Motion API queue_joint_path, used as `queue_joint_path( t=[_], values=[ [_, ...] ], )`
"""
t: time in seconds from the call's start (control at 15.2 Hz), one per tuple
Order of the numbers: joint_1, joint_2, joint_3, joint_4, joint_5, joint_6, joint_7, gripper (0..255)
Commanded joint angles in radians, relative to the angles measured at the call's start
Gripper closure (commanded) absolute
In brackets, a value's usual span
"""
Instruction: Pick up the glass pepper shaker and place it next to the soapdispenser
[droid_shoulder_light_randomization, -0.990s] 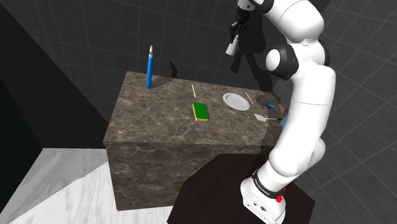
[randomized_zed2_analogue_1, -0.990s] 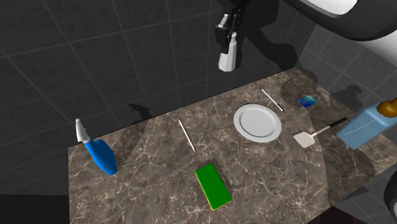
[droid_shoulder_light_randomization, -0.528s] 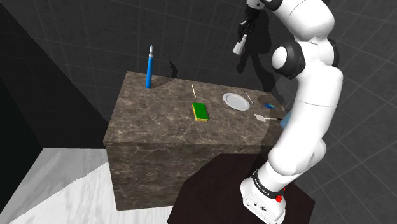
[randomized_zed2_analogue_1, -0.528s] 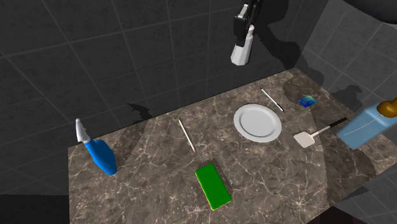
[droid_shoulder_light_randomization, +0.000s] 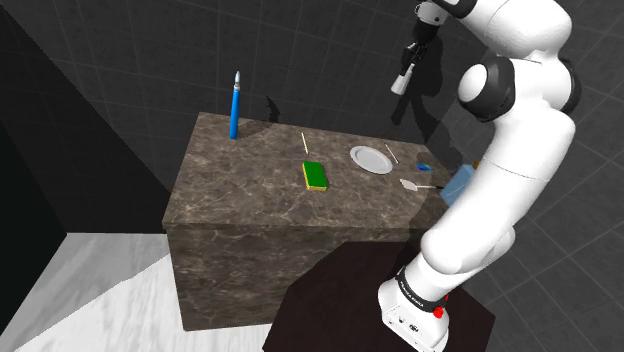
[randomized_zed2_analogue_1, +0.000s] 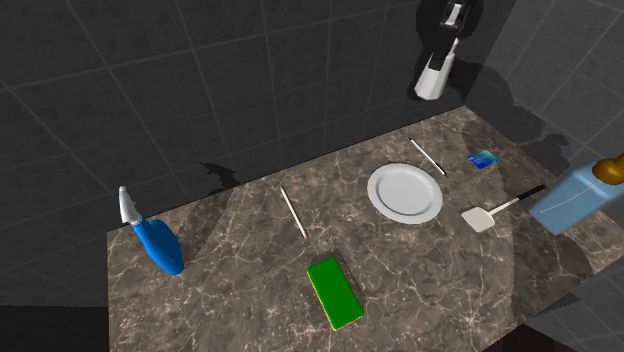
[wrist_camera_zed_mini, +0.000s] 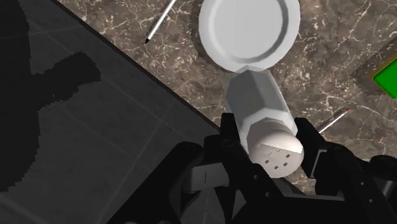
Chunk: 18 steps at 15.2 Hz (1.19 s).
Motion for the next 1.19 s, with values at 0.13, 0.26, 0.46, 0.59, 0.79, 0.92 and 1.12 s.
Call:
queue_joint_path(
  t=[0.13, 0.26, 0.46, 0.59, 0.79, 0.92, 1.12],
  values=[
    [-0.046, -0.044, -0.031, -0.064, -0.005, 0.026, -0.083, 255],
    [-0.070, -0.060, -0.049, -0.086, -0.005, 0.034, -0.125, 255],
    [-0.109, -0.074, -0.075, -0.107, -0.002, 0.043, -0.191, 255],
    [-0.136, -0.077, -0.094, -0.113, 0.003, 0.047, -0.237, 255],
    [-0.180, -0.072, -0.124, -0.109, 0.016, 0.049, -0.308, 255],
    [-0.212, -0.062, -0.144, -0.099, 0.028, 0.048, -0.358, 255],
    [-0.264, -0.036, -0.174, -0.072, 0.054, 0.043, -0.435, 255]
  ],
)
